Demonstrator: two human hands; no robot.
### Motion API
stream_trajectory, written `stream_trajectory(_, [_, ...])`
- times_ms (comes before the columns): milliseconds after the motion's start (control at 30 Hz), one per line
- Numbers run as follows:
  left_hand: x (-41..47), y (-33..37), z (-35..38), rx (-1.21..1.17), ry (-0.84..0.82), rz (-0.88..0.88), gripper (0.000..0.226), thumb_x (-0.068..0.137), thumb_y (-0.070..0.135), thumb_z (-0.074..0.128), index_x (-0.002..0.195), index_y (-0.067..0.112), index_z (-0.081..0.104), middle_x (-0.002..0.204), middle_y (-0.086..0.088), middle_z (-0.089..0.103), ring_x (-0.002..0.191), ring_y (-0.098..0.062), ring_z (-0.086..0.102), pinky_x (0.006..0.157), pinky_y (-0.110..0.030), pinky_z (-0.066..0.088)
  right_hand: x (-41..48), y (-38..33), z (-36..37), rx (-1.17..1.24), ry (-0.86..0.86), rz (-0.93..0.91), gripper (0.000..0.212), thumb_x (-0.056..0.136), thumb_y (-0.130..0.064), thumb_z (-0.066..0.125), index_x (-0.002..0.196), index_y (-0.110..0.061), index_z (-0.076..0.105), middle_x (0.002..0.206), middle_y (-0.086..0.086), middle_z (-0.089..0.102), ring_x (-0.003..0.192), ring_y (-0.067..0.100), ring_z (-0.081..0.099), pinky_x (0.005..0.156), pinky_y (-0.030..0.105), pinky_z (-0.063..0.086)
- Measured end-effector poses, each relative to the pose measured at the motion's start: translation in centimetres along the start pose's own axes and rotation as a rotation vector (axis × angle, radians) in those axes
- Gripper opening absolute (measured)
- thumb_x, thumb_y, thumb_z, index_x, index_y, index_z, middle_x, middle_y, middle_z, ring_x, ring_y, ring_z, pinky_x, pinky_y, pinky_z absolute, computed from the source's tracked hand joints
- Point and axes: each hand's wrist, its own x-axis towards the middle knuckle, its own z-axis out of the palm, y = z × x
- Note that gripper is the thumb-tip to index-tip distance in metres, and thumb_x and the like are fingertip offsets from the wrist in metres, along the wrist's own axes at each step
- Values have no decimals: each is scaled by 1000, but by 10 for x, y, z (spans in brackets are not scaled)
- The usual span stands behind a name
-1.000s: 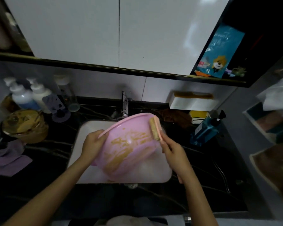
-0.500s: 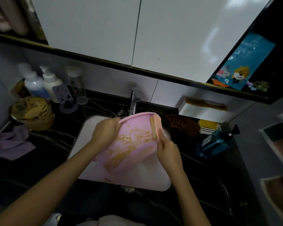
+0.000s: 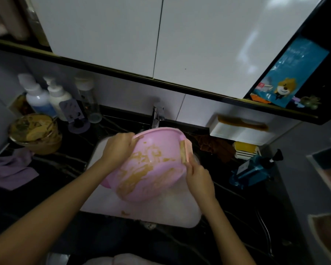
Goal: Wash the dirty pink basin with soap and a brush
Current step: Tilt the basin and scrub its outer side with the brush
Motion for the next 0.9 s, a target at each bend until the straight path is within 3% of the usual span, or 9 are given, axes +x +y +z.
stream_trajectory(133, [3,11,6,-9,-25,62,51,95,46,32,83,7,63,84,-18,68,84,-40,61,65,-38,41,-16,-29,19,-31,-34,-173,49,101,-37,29,147,-43,18,111,13,62,94,33,62,68,33,42])
stream_trajectory(267, [4,-2,0,-22,-17,1,49,98,44,37,80,6,62,83,-20,67,84,-40,61,66,-40,43,6,-11,4,-55,-9,102,49,101,-31,28,148,-34,18,116,16,62,101,34,60,78,36,48])
stream_trajectory(367, [3,-1,2,-5,-17,-9,48,98,43,39,79,6,62,83,-19,67,84,-40,61,65,-38,41,-29,-31,15,-99,-57,-59,51,101,-30,26,150,-35,9,105,13,64,91,30,61,65,31,38])
stream_trajectory(433, [5,2,3,-15,-27,8,46,97,42,40,80,6,62,83,-18,67,83,-39,61,64,-38,39,-18,-42,17,-96,-36,-105,50,102,-30,26,149,-36,12,105,13,64,91,30,61,65,30,36])
stream_trajectory(533, [5,-2,-3,-25,-27,-9,46,98,42,40,78,6,61,83,-19,67,84,-40,61,64,-38,39,10,-28,7,-43,10,89,50,100,-22,29,149,-28,21,115,14,62,99,31,60,71,33,44])
stream_trajectory(700, [4,5,2,-20,-21,0,47,97,42,40,80,4,63,84,-20,67,84,-40,61,64,-37,38,-23,-48,23,-18,-53,-64,52,100,-28,27,150,-37,12,112,13,61,98,31,60,74,34,43])
stream_trajectory(833, [3,-3,-2,-25,-19,-24,47,97,42,40,80,5,63,84,-19,67,84,-39,61,66,-39,41,1,-30,7,-29,-6,184,53,100,-22,29,151,-28,14,123,16,58,106,33,57,82,36,45])
stream_trajectory(900, [5,-3,-2,-22,-19,-28,47,97,42,41,80,4,63,84,-20,67,84,-40,61,67,-40,42,-22,-36,19,-32,-21,128,54,101,-25,26,151,-30,8,115,15,61,100,32,59,76,35,44])
